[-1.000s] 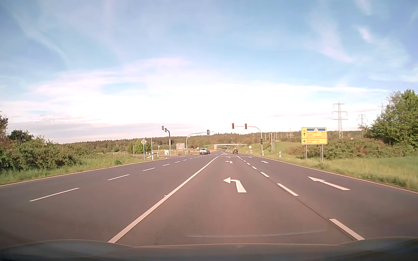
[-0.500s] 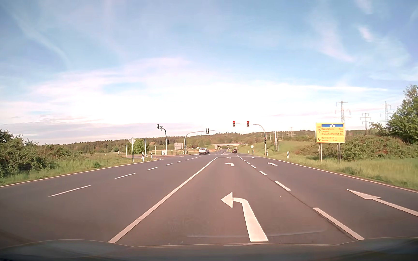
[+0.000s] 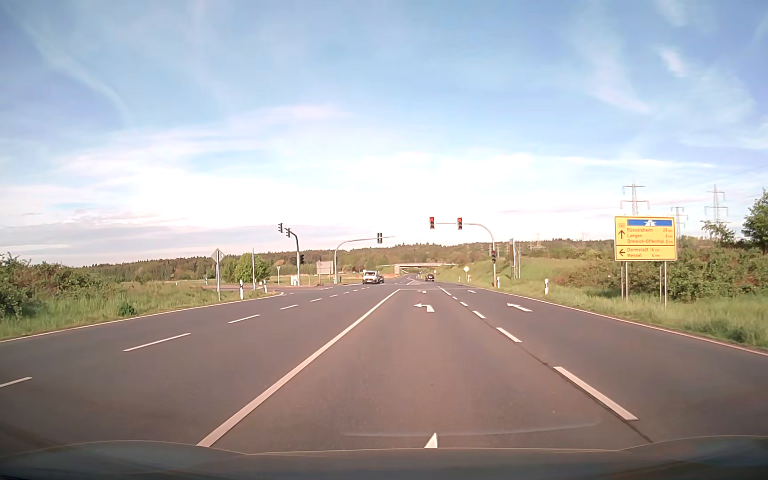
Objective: Follow the waypoints while adhering to traffic rules and regulations
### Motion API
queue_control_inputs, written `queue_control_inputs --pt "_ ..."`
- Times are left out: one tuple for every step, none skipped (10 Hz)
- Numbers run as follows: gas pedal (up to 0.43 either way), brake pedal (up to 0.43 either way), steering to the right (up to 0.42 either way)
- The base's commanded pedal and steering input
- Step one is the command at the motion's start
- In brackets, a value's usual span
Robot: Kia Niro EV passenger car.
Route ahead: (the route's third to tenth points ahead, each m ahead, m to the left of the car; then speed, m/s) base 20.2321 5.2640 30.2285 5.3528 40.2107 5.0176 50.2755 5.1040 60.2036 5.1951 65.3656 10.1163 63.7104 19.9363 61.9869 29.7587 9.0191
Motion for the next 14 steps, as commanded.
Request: queue_control_inputs --pt "0.000 0.238 -0.005" --pt "0.000 0.238 -0.004" --pt "0.000 0.238 -0.004" --pt "0.000 0.238 -0.004" --pt "0.000 0.238 -0.003" --pt "0.000 0.238 -0.003" --pt "0.000 0.238 -0.003" --pt "0.000 0.238 -0.003" --pt "0.000 0.232 -0.003" --pt "0.000 0.232 -0.003" --pt "0.000 0.226 -0.003" --pt "0.000 0.220 -0.003" --pt "0.000 0.213 -0.003" --pt "0.000 0.213 -0.003"
